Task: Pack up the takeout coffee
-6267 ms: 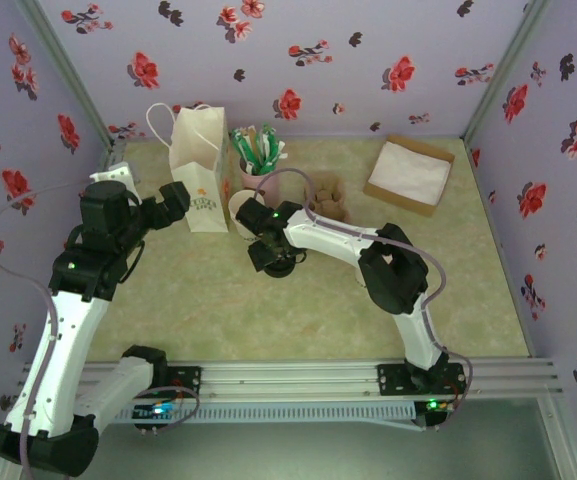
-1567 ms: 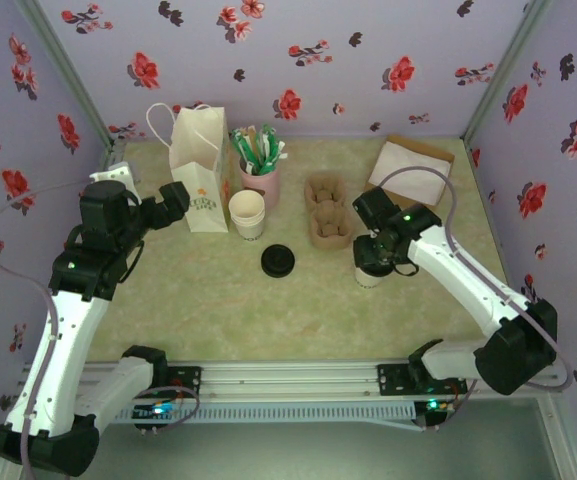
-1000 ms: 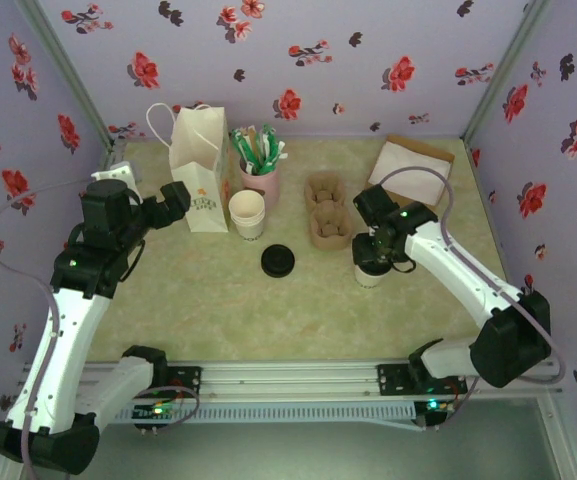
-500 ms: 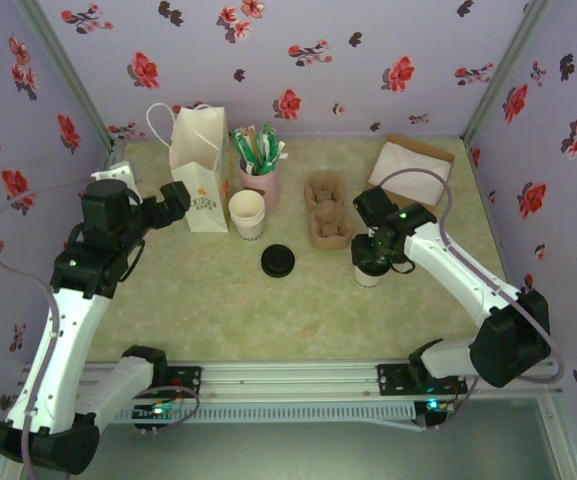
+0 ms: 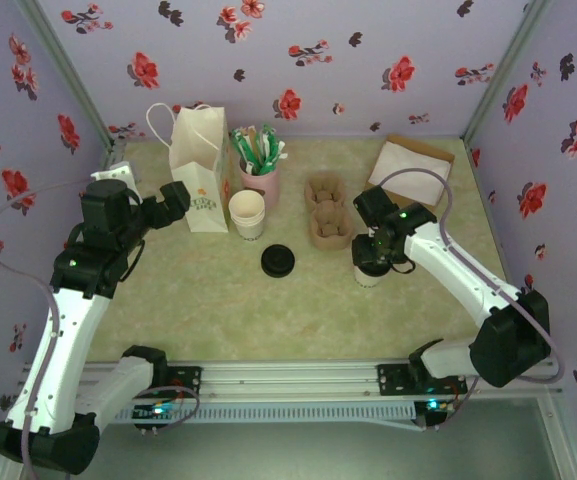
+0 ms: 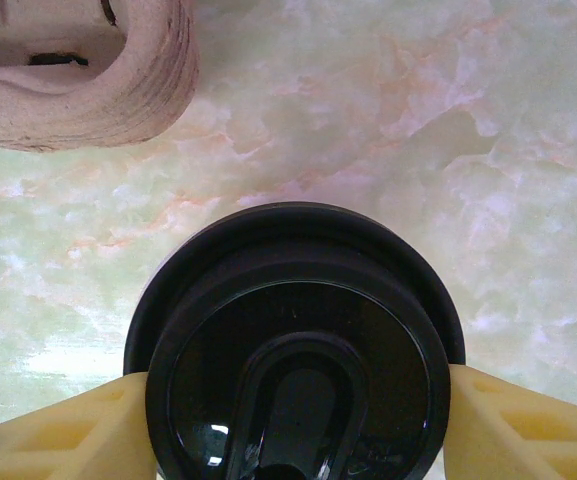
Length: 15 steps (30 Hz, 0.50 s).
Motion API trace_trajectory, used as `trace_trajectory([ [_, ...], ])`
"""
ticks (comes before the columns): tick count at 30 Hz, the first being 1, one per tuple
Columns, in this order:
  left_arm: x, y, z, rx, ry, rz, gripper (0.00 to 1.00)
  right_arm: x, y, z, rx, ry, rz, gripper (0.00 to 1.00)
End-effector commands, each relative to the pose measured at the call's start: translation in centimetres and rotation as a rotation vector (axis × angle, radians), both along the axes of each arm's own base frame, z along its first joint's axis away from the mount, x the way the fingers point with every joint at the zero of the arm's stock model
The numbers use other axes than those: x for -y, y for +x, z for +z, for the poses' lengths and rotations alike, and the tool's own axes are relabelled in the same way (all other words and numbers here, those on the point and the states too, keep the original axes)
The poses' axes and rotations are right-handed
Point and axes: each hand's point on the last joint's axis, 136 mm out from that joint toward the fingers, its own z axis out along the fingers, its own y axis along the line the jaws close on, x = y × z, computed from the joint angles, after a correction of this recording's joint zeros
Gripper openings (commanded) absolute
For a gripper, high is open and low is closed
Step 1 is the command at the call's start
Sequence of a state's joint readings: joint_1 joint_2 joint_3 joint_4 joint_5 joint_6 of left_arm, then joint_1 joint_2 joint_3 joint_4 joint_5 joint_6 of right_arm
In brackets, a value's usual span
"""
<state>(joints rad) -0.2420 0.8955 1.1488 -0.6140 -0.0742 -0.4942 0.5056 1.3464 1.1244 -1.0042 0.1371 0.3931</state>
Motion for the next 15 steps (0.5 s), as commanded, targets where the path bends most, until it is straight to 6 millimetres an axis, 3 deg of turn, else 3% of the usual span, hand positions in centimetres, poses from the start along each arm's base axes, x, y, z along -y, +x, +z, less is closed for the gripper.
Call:
trace_trajectory([
  [1,-0.04,0.12,0.01,0.004,-0.006,-0.001,1.0,0.16,-0.2,1.07,0.014,0.009,-0.009,0.65],
  [15,-0.07,0.06,0.07,0.006,-0.007,0.0,1.0,0.0,-0.01,1.24,0.026,0.008,-0.006,0.65],
])
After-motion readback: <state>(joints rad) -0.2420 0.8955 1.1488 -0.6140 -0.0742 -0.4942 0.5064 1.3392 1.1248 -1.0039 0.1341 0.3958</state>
